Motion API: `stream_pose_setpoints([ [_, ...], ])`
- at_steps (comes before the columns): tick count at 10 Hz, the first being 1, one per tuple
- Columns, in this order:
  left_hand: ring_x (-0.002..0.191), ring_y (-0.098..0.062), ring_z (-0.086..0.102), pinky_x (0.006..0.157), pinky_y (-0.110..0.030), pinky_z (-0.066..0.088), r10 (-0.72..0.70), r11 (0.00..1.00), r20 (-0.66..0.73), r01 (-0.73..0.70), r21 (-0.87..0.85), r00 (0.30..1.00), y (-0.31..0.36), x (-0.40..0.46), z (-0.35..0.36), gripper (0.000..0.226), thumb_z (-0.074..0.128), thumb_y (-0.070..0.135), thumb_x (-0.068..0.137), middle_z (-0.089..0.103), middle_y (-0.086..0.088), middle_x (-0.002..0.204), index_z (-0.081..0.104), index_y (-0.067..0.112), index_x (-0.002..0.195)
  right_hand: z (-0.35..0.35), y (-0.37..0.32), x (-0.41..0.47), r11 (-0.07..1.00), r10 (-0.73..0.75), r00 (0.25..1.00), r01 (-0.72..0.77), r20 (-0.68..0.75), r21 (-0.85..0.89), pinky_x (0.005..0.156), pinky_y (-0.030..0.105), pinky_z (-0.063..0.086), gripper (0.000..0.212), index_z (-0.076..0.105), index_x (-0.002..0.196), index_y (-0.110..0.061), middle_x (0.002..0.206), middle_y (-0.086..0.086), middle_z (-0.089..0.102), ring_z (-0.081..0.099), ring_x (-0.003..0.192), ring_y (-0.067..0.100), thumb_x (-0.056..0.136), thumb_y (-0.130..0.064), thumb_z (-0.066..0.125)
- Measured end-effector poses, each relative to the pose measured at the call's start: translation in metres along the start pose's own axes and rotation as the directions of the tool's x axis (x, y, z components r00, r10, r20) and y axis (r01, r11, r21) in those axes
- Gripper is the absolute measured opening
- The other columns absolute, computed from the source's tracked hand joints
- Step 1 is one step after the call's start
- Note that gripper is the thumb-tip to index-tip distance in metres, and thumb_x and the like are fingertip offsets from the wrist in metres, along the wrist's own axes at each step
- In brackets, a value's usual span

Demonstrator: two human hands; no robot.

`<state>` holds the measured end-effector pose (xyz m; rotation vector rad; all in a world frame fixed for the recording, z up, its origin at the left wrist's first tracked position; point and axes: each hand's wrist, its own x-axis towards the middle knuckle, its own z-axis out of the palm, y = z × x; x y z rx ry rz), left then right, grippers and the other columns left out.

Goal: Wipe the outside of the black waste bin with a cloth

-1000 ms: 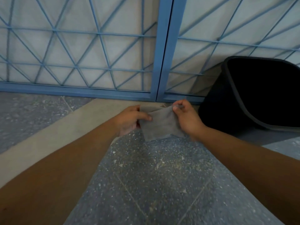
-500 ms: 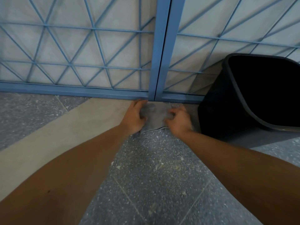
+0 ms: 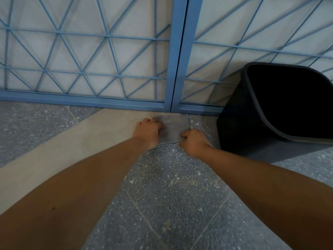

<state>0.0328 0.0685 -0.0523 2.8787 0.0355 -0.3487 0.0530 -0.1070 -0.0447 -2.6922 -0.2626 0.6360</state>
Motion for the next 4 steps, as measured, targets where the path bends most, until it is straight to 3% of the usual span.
stream_pose_setpoints([
  [2, 0.137, -0.029, 0.043, 0.108, -0.04, 0.034, 0.024, 0.999, -0.008, -0.023, 0.029, 1.0, 0.02, -0.022, -0.052, 0.048, 0.053, 0.029, 0.099, 0.051, -0.004, 0.15, 0.051, 0.028, 0.147, -0.037, -0.017, -0.039, 0.993, -0.106, 0.994, 0.105, -0.019, -0.051, 0.097, 0.038, 0.045, 0.047, 0.049, 0.135, -0.019, 0.129, 0.016, 0.049, 0.048, 0.119, 0.033, 0.089, -0.028, 0.056],
  [4, 0.13, -0.027, 0.053, 0.102, -0.039, 0.045, 0.144, 0.972, -0.102, -0.121, 0.199, 0.984, 0.058, -0.058, -0.154, 0.051, 0.057, 0.051, 0.097, 0.058, -0.004, 0.143, 0.053, 0.031, 0.143, -0.118, -0.042, -0.099, 0.907, -0.346, 0.936, 0.314, -0.069, -0.281, 0.101, 0.039, 0.037, 0.05, 0.044, 0.133, -0.014, 0.128, 0.013, 0.044, 0.039, 0.121, 0.033, 0.089, -0.037, 0.052],
])
